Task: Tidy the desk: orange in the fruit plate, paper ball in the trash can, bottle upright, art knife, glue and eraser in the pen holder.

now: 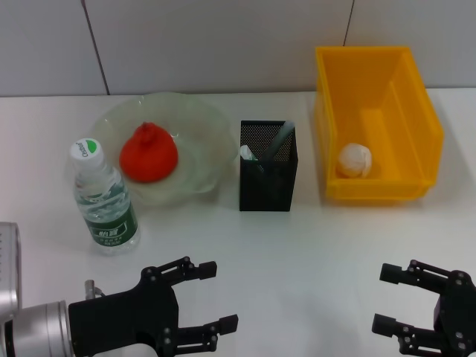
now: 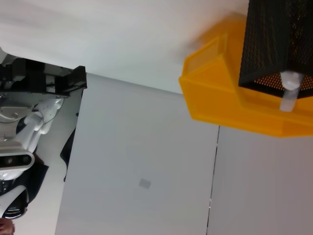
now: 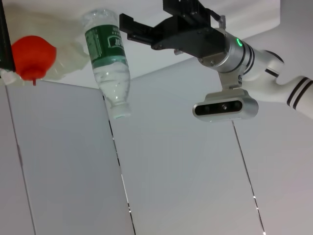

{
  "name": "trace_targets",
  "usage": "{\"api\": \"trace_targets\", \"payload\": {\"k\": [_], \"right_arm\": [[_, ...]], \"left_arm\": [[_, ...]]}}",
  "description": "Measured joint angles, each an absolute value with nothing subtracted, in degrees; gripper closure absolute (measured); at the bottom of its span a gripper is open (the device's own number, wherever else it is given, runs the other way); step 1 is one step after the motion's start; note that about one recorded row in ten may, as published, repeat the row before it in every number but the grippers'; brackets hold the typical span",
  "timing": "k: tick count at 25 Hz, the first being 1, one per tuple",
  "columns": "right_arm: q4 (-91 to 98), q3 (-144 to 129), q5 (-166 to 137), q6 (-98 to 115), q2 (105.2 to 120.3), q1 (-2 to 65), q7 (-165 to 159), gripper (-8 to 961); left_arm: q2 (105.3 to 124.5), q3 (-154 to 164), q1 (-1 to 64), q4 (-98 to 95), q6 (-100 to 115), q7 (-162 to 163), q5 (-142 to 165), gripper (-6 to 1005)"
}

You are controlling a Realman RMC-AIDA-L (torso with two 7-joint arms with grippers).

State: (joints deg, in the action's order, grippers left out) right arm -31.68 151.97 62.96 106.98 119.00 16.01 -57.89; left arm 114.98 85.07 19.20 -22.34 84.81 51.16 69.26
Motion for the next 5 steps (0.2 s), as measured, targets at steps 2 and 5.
{"api": "trace_targets", "payload": {"k": [2,5], "right_arm": [[-31.76,152.11,63.04,107.21,119.01,16.07,-57.89,180],[-32.03,152.39,63.95,107.86,119.0,15.65,-57.77,180]], "left_arm": [[115.0,85.07,19.2,-22.38,84.87,51.16,69.24,155],[115.21,83.86,18.89,-22.68,85.42,50.83,69.12,155]]}}
